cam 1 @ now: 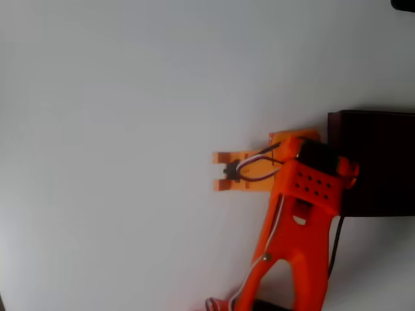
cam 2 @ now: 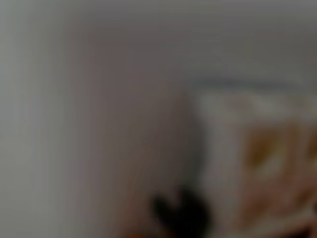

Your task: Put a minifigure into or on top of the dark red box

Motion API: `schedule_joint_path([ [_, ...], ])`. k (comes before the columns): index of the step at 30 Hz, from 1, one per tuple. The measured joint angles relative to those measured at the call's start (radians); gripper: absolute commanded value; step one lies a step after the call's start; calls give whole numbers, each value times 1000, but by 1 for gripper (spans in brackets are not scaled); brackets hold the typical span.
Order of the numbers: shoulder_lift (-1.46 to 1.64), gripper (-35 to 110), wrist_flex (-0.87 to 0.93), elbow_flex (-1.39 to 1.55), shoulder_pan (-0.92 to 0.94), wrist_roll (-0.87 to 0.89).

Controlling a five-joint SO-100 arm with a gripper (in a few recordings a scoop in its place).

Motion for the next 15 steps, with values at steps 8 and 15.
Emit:
schedule_joint_path([
  [8,-23,17,2,-25,2,11],
  [15,-25,6,-2,-25,2,14],
])
